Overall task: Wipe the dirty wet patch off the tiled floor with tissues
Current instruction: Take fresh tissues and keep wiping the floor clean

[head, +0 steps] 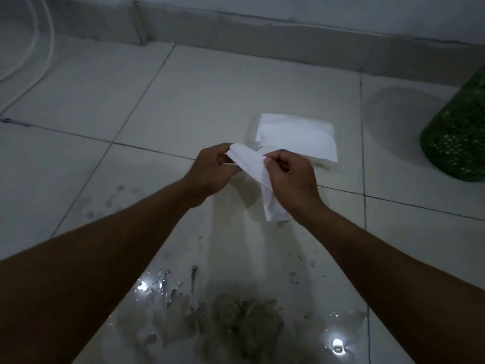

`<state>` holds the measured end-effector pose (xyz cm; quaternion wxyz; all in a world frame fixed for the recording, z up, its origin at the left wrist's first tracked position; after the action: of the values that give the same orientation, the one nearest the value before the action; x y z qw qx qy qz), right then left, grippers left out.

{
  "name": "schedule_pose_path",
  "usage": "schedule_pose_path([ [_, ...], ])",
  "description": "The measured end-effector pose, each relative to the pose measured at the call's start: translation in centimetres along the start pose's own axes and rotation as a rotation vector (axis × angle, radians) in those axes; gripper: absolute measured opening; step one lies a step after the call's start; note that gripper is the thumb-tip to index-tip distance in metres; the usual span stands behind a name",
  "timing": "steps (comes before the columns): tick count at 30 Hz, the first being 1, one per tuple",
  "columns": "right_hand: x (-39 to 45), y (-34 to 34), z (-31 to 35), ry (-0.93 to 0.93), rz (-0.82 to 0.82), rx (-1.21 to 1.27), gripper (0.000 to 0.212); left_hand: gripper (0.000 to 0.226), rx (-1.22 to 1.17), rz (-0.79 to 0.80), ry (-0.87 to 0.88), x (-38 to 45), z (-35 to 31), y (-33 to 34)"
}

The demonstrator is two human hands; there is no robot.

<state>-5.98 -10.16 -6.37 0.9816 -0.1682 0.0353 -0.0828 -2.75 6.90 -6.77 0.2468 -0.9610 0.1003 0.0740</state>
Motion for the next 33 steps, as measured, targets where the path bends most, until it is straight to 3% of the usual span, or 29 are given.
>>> schedule_pose_path([
  [3, -1.3, 2.9, 0.5, -0.099, 0.019, -0.113, 0.016, 0.032, -0.56, 0.07, -0.516, -2.1, 0.2, -1.7],
  [5, -2.2, 4.6, 0.9, -0.159, 0.06, -0.143, 0.02, 0.046, -0.695, 0.093, -0.595, -3.0, 0.8, -3.2],
  [10, -4.1, 8.0, 1.8, -0.303, 0.201, -0.132, 0.024, 0.048, -0.545, -0.111, -0.541, -5.2, 3.1, -5.6],
  [13, -4.6, 9.2, 2.6, -0.315, 0.142, -0.094, 0.019, 0.044, -0.456, -0.226, -0.547, -7.4, 4.3, -7.2],
  [15, -4.5, 9.9, 3.1, -0.347, 0.142, -0.073, 0.025, 0.037, -0.372, -0.222, -0.527, -9.0, 4.3, -8.1],
  [19, -4.8, 11.8, 4.2, -0.646, 0.52, -0.35, 0.064, 0.017, -0.095, -0.206, -0.384, -12.4, 3.9, -10.1],
  [22, -4.9, 12.5, 4.6, -0.714, 0.631, -0.391, 0.053, 0.012, 0.069, -0.211, -0.283, -13.8, 3.6, -11.0],
  [26, -5.2, 13.1, 6.3, -0.659, 0.543, -0.325, 0.022, 0.018, 0.165, -0.358, -0.241, -15.5, 4.7, -12.9],
  [30, -5.4, 13.6, 8.4, -0.554, 0.452, -0.32, 0.033, 0.019, 0.289, -0.552, -0.216, -17.4, 5.8, -14.7],
  [33, -5.9, 14.9, 10.9, -0.698, 0.322, -0.324, 0.025, 0.015, 0.456, -0.679, -0.124, -18.8, 6.0, -16.8],
])
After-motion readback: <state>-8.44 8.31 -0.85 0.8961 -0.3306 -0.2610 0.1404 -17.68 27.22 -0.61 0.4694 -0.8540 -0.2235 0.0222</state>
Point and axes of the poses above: each hand's wrist, its own x-axis towards the middle knuckle, its own y-axis out of the palm, z = x × y, the point moved 1 cm from there along x, towards the middle knuckle, and after that the axes turned 4 degrees about x, right-handed, at the moved point
